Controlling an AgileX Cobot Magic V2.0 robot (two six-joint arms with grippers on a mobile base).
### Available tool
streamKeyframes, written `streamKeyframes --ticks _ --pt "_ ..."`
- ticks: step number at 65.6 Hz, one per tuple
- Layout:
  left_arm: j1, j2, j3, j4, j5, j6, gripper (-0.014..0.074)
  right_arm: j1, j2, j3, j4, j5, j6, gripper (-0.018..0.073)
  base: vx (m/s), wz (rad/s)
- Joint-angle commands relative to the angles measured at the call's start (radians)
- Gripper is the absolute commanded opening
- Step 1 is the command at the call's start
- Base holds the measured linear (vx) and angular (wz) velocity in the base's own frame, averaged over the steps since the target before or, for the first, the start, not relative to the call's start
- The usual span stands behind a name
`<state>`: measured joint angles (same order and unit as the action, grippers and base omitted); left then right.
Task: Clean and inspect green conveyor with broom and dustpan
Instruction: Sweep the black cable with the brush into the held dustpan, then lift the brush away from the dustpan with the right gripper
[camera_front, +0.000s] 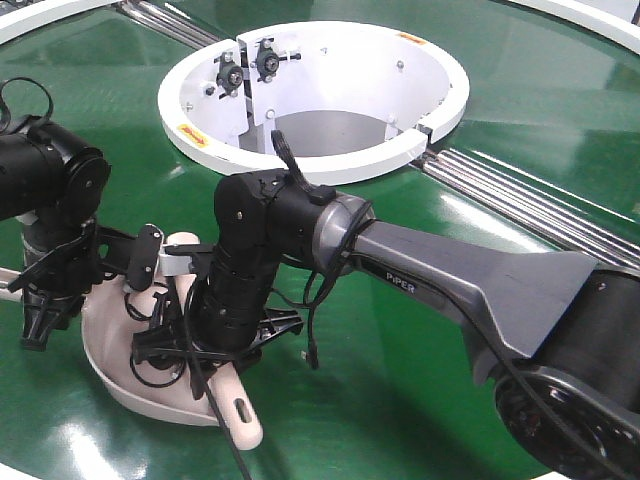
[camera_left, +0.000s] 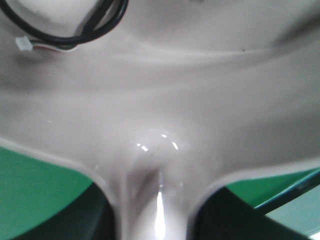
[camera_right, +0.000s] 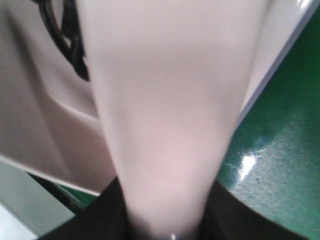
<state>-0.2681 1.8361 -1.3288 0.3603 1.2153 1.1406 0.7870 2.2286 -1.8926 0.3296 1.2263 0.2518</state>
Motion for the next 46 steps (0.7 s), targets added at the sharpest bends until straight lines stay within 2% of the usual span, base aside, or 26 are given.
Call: streamKeyframes --ticks 1,10,19,46 --pt "-0.005 -0.050 -0.029 0.009 0.009 -0.014 -0.0006 -0.016 -0.113 -0.026 -0.045 0.065 -0.046 -0.0004 0.00 0.00" --pt "-0.005 -0.050 -0.029 0.009 0.009 -0.014 -0.0006 -0.051 -0.172 -0.005 -0.126 0.065 -0.042 -0.0003 0.00 0.00" --pt "-0.005 -0.050 -0.029 0.009 0.009 -0.014 -0.0006 -0.143 -0.268 0.099 -0.178 0.064 -0.050 -0.0001 0.00 0.00" --pt "-0.005 -0.050 -0.029 0.009 0.009 -0.014 -0.0006 -0.536 -0.564 0.598 -0.284 0.003 -0.234 -0.0001 0.00 0.00"
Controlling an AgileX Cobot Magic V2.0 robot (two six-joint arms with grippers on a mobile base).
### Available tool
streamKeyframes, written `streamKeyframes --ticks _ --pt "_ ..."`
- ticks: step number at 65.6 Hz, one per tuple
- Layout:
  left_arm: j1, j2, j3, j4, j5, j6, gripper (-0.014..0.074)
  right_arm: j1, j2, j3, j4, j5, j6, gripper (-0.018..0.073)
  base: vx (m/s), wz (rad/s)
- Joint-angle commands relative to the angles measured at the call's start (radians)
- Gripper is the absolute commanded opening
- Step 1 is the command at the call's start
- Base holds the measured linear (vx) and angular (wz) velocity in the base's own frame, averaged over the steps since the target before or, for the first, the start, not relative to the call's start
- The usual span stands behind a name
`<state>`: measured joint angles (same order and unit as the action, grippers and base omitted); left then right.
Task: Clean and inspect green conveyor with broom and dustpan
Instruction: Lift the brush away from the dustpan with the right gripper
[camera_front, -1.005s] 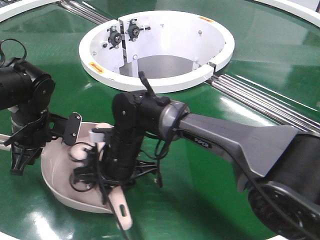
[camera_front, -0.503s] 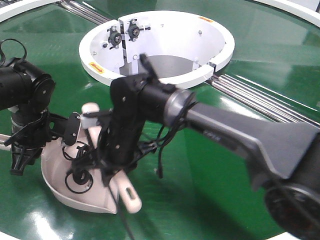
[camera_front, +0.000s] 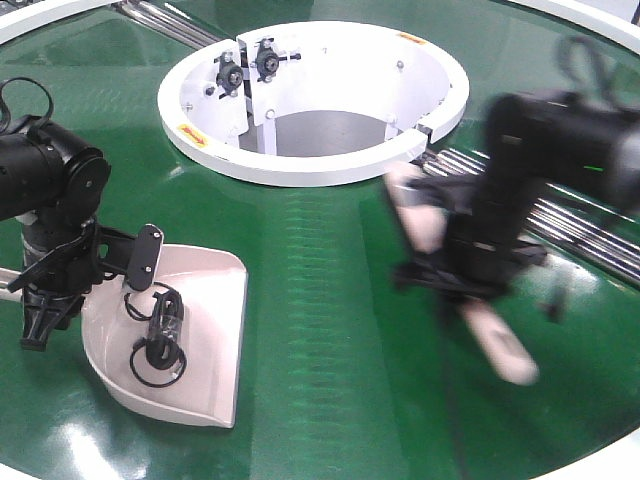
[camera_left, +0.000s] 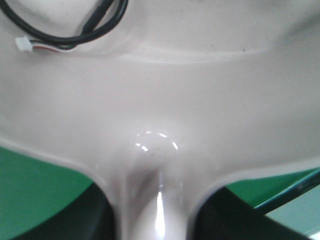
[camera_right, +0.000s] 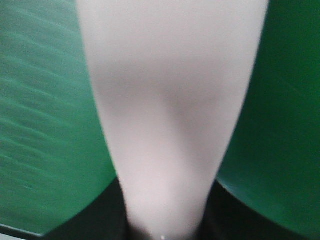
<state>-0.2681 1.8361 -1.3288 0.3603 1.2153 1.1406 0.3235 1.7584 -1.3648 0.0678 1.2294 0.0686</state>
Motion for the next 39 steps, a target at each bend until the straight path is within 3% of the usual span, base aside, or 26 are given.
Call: streamKeyframes --ticks 1,16,27,39 --pt "-0.005 -0.050 -0.029 0.009 0.009 -0.014 -0.0006 -0.084 -0.100 0.086 -0.026 -0.006 -0.057 -0.0001 0.00 0.00" --pt "-0.005 -0.050 -0.029 0.009 0.009 -0.014 -0.0006 -0.189 -0.122 0.263 -0.094 -0.090 -0.098 -0.0001 0.00 0.00" --pt "-0.005 -0.050 -0.029 0.009 0.009 -0.014 -0.0006 -0.193 -0.110 0.324 -0.092 -0.161 -0.095 -0.0001 0.00 0.00" --pt "-0.005 -0.050 -0.029 0.009 0.009 -0.014 -0.0006 -0.191 -0.085 0.324 -0.091 -0.146 -0.091 -0.0001 0.00 0.00"
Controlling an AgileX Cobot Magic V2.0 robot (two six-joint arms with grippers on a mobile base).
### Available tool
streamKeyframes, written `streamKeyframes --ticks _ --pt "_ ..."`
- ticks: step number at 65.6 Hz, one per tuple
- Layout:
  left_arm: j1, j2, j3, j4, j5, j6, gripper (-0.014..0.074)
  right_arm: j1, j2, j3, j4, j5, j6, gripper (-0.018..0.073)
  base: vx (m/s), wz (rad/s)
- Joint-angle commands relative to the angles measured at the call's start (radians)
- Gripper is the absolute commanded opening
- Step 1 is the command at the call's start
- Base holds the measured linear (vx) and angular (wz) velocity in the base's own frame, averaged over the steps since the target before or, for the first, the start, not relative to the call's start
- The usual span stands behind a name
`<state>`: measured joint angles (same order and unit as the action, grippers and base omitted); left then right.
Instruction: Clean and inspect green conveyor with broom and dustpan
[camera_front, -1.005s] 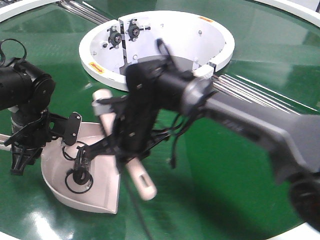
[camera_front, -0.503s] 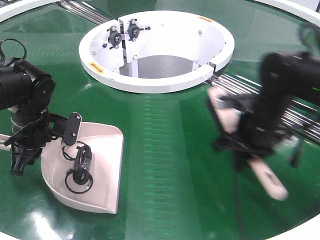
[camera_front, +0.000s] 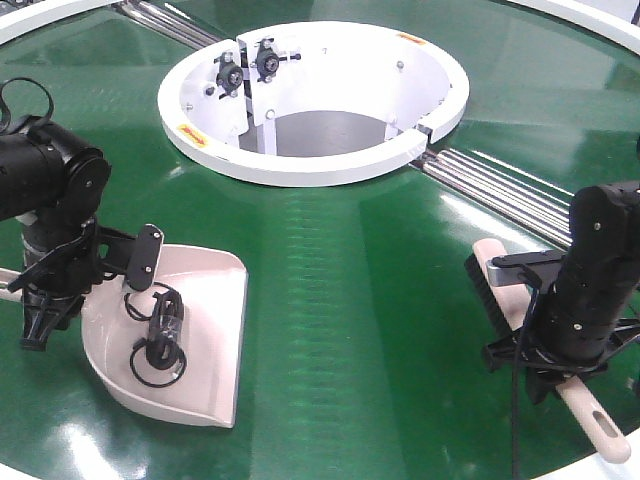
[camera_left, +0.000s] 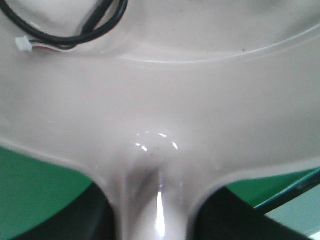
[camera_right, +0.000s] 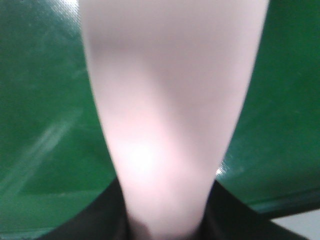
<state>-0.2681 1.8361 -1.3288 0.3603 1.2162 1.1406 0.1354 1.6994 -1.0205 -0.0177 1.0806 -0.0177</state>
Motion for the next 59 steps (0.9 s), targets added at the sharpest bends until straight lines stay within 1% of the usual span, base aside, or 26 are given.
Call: streamKeyframes --ticks 1,12,59 --pt "-0.005 -0.050 -0.029 0.009 0.008 -0.014 -0.0006 -0.003 -0.024 -0.021 -0.005 0.007 -0.005 -0.0001 0.00 0.00" --pt "-0.005 -0.050 -0.029 0.009 0.008 -0.014 -0.0006 -0.003 0.003 -0.021 -0.005 0.028 -0.006 -0.0001 0.00 0.00" --pt "-0.005 -0.050 -0.029 -0.002 0.006 -0.014 -0.0006 -0.003 0.009 -0.021 0.001 0.031 -0.006 0.0009 0.00 0.00"
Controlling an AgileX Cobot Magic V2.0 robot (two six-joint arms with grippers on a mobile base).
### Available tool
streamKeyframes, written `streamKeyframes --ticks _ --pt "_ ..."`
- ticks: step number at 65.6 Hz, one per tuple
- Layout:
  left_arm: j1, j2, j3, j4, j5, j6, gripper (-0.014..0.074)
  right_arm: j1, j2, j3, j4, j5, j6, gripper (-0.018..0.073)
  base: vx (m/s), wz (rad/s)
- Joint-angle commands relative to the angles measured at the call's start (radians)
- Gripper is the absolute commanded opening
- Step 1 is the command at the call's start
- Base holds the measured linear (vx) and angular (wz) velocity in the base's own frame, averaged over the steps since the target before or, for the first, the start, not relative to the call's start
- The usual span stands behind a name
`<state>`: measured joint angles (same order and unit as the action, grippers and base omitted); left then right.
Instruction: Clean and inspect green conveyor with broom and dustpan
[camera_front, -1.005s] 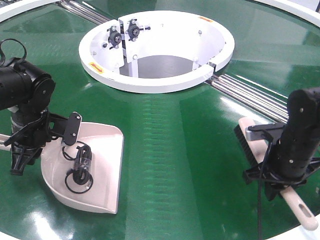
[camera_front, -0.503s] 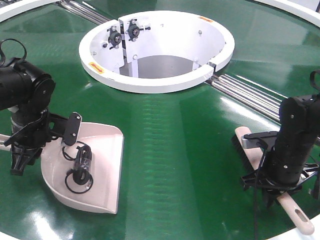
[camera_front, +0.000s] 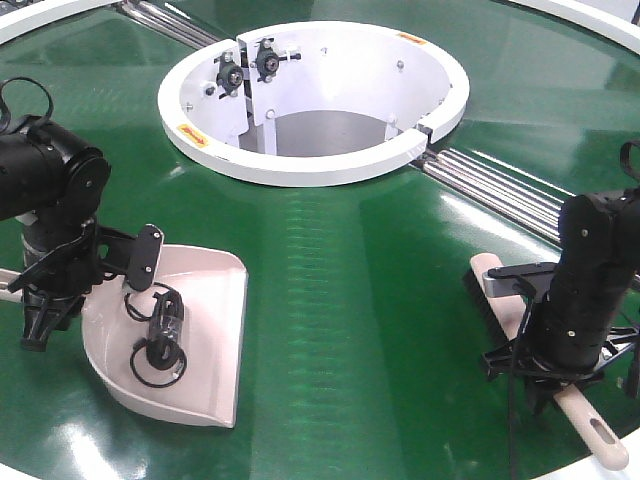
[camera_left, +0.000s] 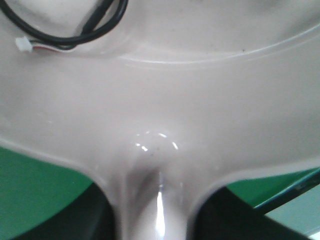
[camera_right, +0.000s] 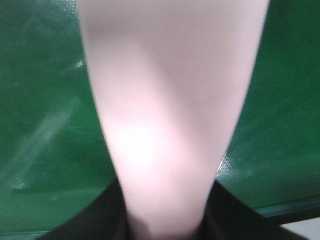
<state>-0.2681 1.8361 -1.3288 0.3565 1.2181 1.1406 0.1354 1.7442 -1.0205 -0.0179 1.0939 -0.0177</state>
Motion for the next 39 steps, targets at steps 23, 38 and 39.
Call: streamKeyframes --ticks 23,38,39 --pt "-0.005 -0.050 -0.029 -0.014 0.009 -0.014 -0.0006 -0.003 -0.035 -0.021 0.003 0.017 -0.006 0.0015 0.00 0.00" --pt "-0.005 -0.050 -0.029 -0.015 0.014 -0.057 -0.0005 -0.003 -0.035 -0.021 0.003 0.020 -0.006 0.0031 0.00 0.00" --pt "-0.005 -0.049 -0.029 -0.015 0.012 -0.064 -0.0004 -0.003 -0.035 -0.021 0.003 0.021 -0.006 0.0033 0.00 0.00"
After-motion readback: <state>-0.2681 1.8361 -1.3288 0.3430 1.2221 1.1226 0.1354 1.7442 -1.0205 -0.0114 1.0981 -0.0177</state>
